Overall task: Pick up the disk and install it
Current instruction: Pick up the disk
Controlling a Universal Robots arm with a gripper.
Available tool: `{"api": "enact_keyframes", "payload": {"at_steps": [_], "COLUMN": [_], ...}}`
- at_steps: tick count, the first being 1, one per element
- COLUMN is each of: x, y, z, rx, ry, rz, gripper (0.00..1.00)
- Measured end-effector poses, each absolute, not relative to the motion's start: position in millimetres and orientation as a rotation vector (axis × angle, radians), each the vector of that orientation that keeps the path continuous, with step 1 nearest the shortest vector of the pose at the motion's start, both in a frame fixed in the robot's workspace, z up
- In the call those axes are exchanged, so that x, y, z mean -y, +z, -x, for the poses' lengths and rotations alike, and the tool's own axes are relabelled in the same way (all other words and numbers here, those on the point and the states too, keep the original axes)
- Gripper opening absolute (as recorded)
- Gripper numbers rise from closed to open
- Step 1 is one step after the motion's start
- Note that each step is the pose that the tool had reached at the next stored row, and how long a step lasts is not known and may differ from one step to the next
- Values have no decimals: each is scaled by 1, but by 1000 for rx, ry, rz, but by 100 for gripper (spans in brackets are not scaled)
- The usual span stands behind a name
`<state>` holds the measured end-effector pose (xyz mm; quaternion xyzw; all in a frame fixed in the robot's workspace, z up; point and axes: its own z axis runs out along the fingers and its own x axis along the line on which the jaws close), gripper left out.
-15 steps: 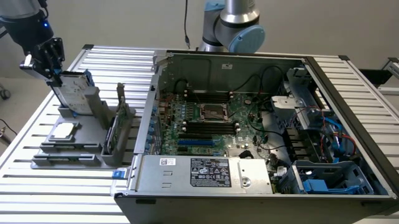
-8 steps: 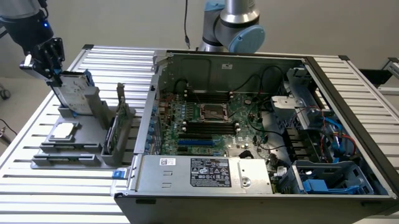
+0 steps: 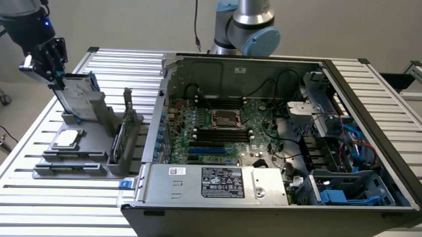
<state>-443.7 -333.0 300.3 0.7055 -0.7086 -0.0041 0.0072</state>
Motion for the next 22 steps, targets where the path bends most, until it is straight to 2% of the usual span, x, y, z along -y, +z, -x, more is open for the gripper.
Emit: {"api": "enact_keyframes", "payload": {"at_steps": [9, 22], "x": [333, 333], "y": [324, 381], "z": [443, 439], "rx": [2216, 2214], "ry": [-13, -18], "rz": [-2206, -2204], "gripper": [32, 32]}}
